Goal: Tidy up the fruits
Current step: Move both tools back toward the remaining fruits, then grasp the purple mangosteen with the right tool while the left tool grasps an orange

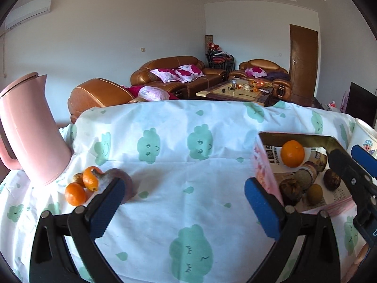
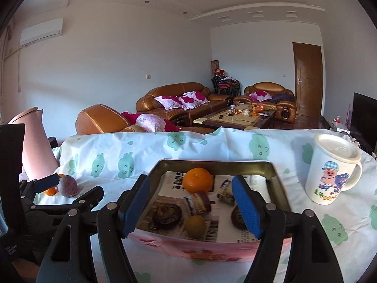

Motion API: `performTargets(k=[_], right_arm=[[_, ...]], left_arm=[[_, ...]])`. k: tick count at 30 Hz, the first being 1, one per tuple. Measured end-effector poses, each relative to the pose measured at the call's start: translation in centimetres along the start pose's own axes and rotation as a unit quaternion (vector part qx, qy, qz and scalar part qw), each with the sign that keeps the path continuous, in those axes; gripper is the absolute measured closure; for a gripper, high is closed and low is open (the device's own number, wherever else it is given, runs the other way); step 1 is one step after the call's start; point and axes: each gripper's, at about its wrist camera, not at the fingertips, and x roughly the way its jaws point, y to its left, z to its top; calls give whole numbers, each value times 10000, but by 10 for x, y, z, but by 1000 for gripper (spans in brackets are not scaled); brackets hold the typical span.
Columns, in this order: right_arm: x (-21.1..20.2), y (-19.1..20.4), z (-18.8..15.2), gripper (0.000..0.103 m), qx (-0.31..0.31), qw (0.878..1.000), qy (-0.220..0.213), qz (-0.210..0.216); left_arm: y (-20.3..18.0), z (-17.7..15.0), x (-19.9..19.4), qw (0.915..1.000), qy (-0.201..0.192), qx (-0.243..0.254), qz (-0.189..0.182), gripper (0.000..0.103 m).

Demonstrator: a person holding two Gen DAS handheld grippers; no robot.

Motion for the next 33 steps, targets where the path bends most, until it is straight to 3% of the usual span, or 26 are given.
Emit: performTargets(k=[11, 20, 27, 30, 33], right_arm=[[41, 97, -7, 30, -348, 9914, 788, 980], [72, 163, -16, 30, -758, 9737, 1472, 1562], [105, 215, -20, 30, -1157, 9588, 1957, 1704], [120, 228, -19, 30, -1273, 9574, 2070, 1560], [134, 232, -20, 30, -1247, 9532, 2323, 1483]], left_arm=[[102, -4, 21, 9949, 361, -646, 691, 0], [185, -11, 35, 9772, 782, -1692, 1020, 0], [222, -16, 35, 9633, 818, -2000, 1594, 0], [221, -16, 37, 9628, 825, -1968, 1656, 0], [214, -15, 40, 9675, 826, -1819, 1548, 0]])
